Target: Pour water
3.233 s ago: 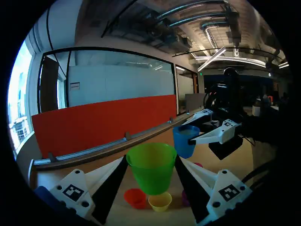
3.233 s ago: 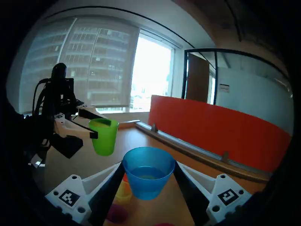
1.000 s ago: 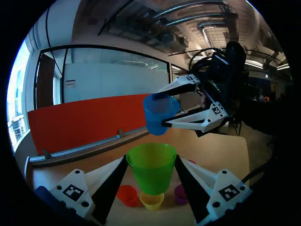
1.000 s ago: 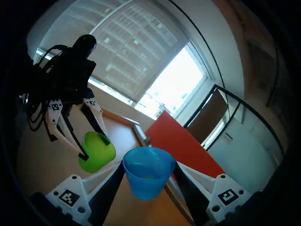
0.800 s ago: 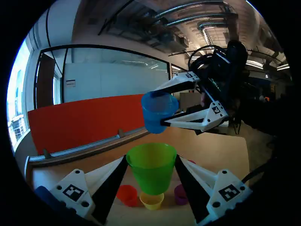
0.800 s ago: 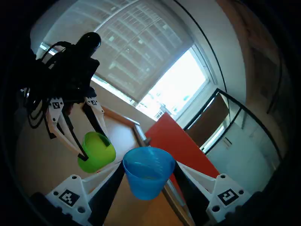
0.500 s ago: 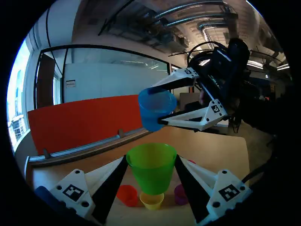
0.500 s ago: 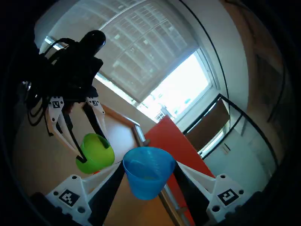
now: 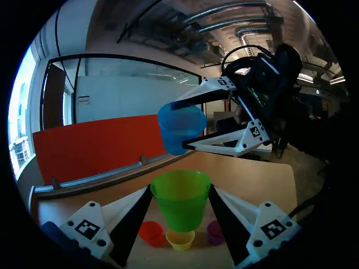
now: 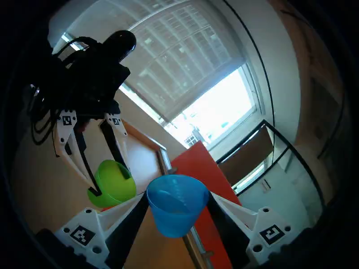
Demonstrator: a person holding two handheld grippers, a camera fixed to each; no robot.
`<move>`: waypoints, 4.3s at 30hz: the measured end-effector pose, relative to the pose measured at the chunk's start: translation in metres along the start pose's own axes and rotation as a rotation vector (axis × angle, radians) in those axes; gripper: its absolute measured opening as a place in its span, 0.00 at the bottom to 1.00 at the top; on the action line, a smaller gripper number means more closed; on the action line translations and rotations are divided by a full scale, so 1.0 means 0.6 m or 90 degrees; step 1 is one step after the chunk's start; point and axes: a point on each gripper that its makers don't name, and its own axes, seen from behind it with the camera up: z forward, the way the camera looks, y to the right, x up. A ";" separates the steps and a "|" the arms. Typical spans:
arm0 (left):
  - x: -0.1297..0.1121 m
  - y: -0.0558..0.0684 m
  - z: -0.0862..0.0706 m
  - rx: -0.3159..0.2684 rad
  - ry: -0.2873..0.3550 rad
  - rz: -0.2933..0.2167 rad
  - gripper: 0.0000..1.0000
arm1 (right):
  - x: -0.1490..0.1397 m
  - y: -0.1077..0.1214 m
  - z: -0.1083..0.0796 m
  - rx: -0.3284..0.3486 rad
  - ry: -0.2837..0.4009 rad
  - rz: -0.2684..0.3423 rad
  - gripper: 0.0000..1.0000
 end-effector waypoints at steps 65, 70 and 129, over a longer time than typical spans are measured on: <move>0.004 0.015 0.003 -0.014 0.000 0.015 0.89 | 0.034 0.004 0.022 0.002 0.000 -0.164 0.92; 0.005 0.015 0.004 -0.014 -0.001 0.018 0.89 | 0.035 0.006 0.021 0.001 0.000 -0.173 0.92; 0.004 0.022 0.009 -0.010 0.001 0.023 0.89 | 0.037 0.022 0.019 -0.013 0.003 -0.237 0.92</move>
